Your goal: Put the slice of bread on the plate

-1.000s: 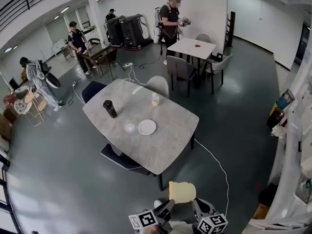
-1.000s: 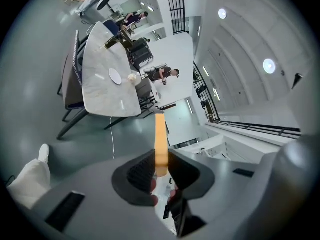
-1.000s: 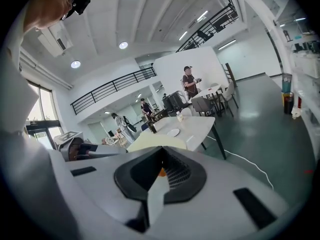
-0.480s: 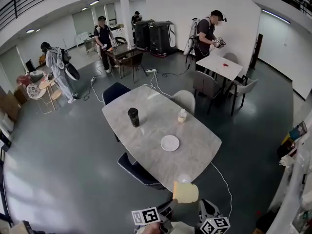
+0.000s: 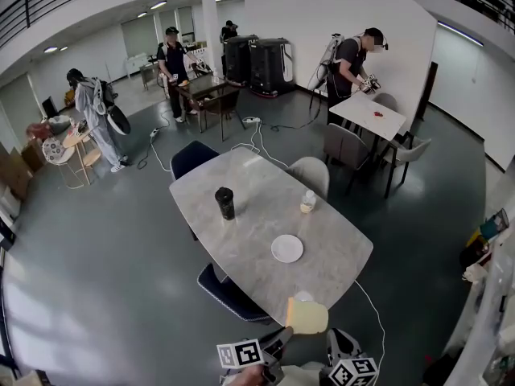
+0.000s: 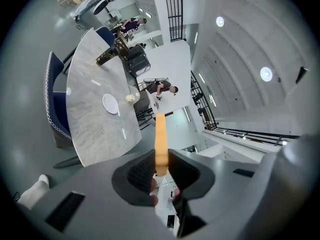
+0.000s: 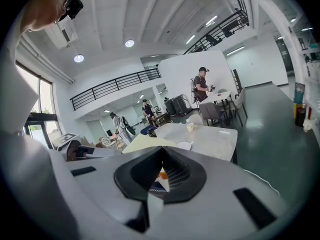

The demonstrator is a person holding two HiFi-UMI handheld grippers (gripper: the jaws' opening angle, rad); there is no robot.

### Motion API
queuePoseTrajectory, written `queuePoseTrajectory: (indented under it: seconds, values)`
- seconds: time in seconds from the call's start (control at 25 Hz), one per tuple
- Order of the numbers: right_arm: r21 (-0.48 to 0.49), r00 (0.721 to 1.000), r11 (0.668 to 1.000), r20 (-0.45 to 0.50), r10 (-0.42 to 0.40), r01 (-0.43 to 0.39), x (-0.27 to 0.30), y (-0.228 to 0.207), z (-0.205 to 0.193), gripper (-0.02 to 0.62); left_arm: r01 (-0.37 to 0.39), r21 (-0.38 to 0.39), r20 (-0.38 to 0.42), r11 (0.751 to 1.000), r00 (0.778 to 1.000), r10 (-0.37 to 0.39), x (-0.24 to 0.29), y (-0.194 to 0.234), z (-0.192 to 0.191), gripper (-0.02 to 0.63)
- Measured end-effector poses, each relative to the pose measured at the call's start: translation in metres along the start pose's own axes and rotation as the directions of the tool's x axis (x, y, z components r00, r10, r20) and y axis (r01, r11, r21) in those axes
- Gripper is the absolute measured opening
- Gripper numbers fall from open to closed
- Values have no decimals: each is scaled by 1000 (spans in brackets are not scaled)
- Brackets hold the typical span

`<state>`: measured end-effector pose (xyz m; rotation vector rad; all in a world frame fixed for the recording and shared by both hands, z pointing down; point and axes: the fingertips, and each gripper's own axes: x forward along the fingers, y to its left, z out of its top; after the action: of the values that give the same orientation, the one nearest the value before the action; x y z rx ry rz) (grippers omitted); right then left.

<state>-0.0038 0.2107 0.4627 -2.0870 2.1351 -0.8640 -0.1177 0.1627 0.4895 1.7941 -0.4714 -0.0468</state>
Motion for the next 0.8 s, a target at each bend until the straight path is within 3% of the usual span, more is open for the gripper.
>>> queuePoseTrajectory:
  seconds: [0.16, 0.48, 0.8]
  values:
    - [35, 1000, 999, -30, -9, 10, 12, -3, -9, 6, -30, -7, -19, 1000, 999, 30, 7, 11, 8, 89]
    - [59, 997, 998, -71, 8, -4, 56, -50, -12, 6, -75, -19, -21, 997, 997, 75, 51, 22, 23, 89]
    - [70, 992, 995, -96, 80, -73, 123, -113, 49, 6, -120, -51, 15, 991, 993, 121, 142, 16, 63, 89]
